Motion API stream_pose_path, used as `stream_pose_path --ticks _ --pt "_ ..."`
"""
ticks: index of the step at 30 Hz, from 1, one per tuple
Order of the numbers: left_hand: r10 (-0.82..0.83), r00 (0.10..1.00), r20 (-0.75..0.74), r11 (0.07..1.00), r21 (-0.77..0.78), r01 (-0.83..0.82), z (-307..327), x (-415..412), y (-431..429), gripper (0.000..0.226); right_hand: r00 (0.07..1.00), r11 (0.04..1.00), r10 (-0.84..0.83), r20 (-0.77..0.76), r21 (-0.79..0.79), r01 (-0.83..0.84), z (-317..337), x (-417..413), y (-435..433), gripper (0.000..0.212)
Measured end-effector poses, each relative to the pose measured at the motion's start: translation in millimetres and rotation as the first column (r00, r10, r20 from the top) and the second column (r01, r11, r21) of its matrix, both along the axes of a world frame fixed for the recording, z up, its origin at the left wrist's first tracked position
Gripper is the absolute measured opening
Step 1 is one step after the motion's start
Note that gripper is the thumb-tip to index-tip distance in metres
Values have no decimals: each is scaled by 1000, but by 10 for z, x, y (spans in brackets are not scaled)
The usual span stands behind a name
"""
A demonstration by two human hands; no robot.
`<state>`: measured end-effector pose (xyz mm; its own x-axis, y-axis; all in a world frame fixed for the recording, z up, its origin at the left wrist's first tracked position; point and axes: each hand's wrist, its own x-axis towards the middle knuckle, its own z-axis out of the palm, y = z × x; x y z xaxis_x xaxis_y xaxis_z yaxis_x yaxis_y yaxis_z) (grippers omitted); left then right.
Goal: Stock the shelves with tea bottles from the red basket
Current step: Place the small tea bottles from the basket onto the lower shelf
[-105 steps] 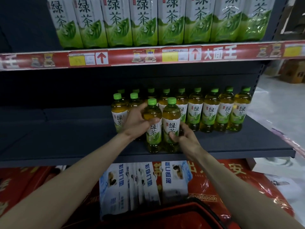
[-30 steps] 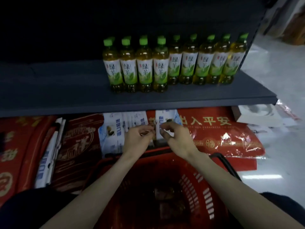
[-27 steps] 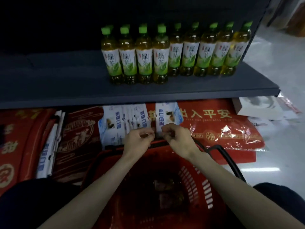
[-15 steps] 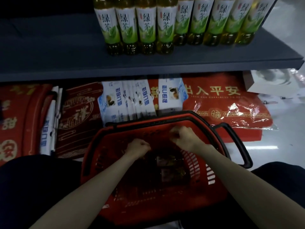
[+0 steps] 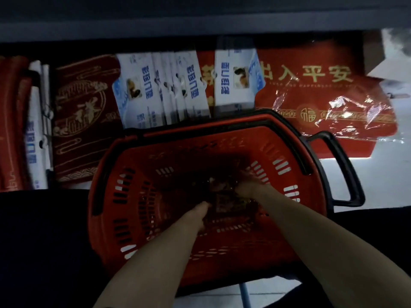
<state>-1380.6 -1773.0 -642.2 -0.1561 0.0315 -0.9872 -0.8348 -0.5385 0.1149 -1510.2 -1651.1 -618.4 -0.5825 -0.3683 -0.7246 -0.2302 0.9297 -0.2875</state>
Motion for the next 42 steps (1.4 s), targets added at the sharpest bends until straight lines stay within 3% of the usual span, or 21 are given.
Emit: stream_pose_path --ticks 5,10,16,19,21,23,24,25,27,29,33,37,42 --pt "127 991 -41 992 26 -126 -280 -147 155 39 999 1000 1 36 22 -2 -153 -59 -49 61" --pt "17 999 -40 999 -27 -18 -459 -322 239 46 995 990 54 81 127 -64 -162 -71 -67 56" --pt "71 997 -4 987 -147 -71 -588 -282 239 50 994 995 81 78 53 -85 -26 -60 -189 57" --pt "158 987 -43 985 -58 -160 -632 -239 223 43 986 997 23 166 74 -35 210 -77 -282 60" --pt "135 991 0 981 -140 -134 -1130 -152 173 60 984 996 18 175 85 -34 347 -36 -325 60" --pt "212 973 97 967 -168 -193 -2283 25 74 71 983 997 23 184 72 -37 307 7 -337 59" --pt "246 962 117 952 -214 -217 -2388 48 6 73 981 997 34 189 63 -47 225 32 -307 58" --pt "258 960 109 951 -206 -231 -2104 33 -20 71 980 996 37 197 73 -53 195 47 -285 56" --pt "194 981 33 947 -266 -178 -1152 -41 -77 43 978 986 89 188 120 -113 113 53 -211 50" --pt "64 998 -23 930 -362 -68 -589 -25 -132 47 970 979 122 213 135 -152 172 70 -159 43" --pt "-234 968 -96 888 -426 172 -536 -24 -368 92 966 989 -85 246 139 52 307 62 -156 48" --pt "-334 916 -222 862 -465 202 -188 -105 -539 64 987 998 25 158 46 -33 408 18 -123 54" --pt "-511 789 -341 789 -550 274 405 -148 -707 42 993 983 59 104 -178 -40 619 -16 -11 77"
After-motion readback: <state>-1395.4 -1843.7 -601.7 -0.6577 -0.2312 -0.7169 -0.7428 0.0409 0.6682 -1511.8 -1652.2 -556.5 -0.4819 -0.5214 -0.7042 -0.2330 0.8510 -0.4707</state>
